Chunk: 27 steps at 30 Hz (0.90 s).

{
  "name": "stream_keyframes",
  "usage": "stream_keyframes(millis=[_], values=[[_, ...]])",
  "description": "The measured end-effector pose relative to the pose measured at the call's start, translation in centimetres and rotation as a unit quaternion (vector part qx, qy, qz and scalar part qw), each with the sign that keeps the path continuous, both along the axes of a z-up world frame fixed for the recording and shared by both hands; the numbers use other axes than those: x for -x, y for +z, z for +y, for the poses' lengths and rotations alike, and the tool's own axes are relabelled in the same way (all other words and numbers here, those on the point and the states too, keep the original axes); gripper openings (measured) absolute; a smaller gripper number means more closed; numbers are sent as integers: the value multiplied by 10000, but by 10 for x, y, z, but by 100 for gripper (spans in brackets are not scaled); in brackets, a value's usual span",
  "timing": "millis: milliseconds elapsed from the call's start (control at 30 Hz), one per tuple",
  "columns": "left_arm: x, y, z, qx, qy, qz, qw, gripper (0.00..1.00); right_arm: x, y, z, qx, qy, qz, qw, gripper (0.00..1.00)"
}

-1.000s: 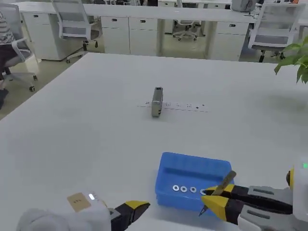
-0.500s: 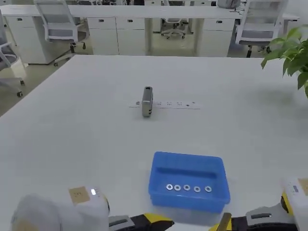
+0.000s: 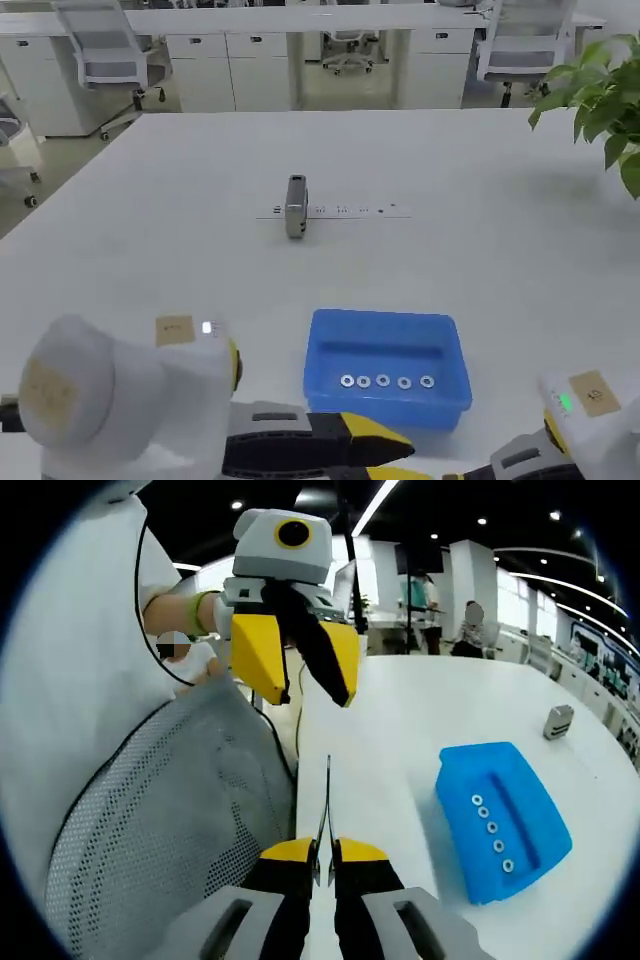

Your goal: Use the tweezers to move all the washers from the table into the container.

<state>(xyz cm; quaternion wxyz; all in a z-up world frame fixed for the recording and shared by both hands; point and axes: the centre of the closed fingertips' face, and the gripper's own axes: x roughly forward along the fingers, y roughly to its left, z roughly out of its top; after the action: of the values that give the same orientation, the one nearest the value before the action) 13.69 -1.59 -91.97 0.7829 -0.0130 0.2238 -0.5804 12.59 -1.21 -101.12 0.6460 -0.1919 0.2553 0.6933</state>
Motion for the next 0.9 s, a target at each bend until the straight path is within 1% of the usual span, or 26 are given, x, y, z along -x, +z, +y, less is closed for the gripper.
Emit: stream_keyframes(millis=[67, 100, 133, 167, 233, 333, 467, 600, 667, 733, 800, 833, 900], values=[[3, -5, -1, -197, -165, -57, 9997, 7, -1, 2, 0, -13, -21, -21, 10000, 4], [3, -8, -1, -367, -251, -168, 9989, 7, -1, 3, 0, -18, -28, -64, 10000, 4], [3, -9, -2, -435, -314, -223, 9983, 7, -2, 4, 0, -3, -32, -118, 9999, 4], [4, -10, -4, -474, -331, -216, 9981, 7, -2, 5, 0, 7, -25, -144, 9999, 4], [3, -12, -6, -552, -392, -254, 9974, 8, -2, 5, 0, 32, -7, -205, 9998, 4], [3, -15, -10, -722, -545, -337, 9953, 8, -1, 6, 1, 53, 7, -269, 9996, 4], [3, -13, -16, -775, -667, -445, 9938, 7, -1, 11, 5, -16, 3, -346, 9994, 3], [3, -13, -17, -829, -725, -507, 9926, 4, -4, 15, 7, -95, -36, -415, 9991, 3], [1, -12, -16, -833, -705, -515, 9927, 4, -6, 13, 6, -27, -26, -472, 9989, 3], [-1, -13, -14, -920, -713, -554, 9917, 3, -7, 11, 6, 35, -20, -522, 9986, 3], [0, -14, -13, -974, -761, -594, 9906, 0, -6, 11, 7, 55, -2, -539, 9985, 3], [-1, -13, -12, -983, -761, -631, 9902, 0, -6, 11, 7, 67, 12, -547, 9985, 3], [-1, -13, -12, -977, -768, -625, 9903, 0, -5, 8, 8, 146, 54, -597, 9981, 4]])
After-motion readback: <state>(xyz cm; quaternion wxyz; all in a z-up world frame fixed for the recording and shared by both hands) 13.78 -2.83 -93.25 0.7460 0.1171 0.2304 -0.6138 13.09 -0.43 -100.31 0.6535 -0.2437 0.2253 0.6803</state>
